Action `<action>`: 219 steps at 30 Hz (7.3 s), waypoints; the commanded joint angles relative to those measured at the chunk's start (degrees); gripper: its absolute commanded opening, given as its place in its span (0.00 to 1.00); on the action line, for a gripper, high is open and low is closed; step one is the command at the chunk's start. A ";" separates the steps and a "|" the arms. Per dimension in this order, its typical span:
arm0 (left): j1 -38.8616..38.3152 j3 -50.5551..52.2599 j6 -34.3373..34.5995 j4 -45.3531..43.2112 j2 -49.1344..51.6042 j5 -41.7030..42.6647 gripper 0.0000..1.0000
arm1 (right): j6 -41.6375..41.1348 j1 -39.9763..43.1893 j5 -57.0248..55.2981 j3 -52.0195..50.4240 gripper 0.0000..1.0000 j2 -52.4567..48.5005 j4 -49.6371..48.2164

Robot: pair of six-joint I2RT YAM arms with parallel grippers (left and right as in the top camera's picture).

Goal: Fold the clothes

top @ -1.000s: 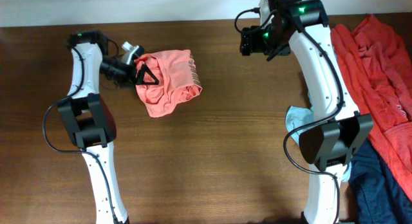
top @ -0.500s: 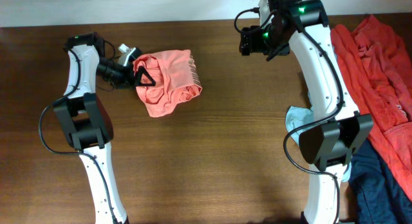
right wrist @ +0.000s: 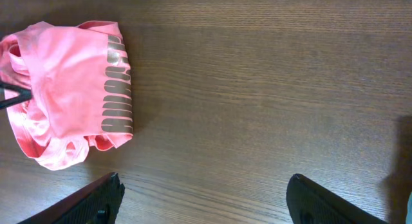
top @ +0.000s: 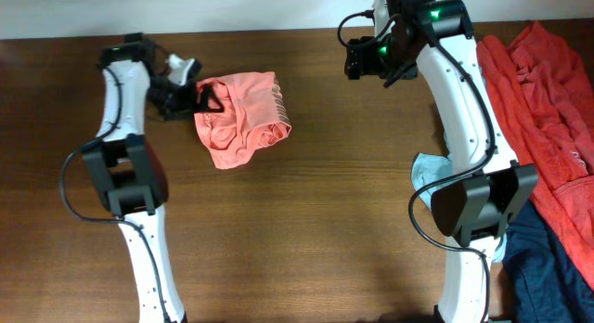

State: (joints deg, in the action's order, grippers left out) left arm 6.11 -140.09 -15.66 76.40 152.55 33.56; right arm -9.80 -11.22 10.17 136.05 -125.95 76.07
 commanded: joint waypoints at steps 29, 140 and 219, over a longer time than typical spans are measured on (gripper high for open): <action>10.71 -17.14 24.35 -8.02 4.20 7.82 0.01 | 0.59 0.07 0.31 -0.31 0.86 -0.11 0.68; -10.19 -17.03 -9.55 10.23 -23.02 -22.69 0.99 | 17.53 -9.35 -6.32 2.19 0.99 47.30 8.22; -10.47 -16.96 -9.75 10.40 -24.61 -21.97 0.99 | 17.92 12.41 4.24 -135.73 0.99 125.74 -72.83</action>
State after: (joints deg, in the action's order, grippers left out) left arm -3.97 -157.27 -24.47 87.37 131.57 10.90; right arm 8.14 0.62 14.15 0.58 -0.69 2.85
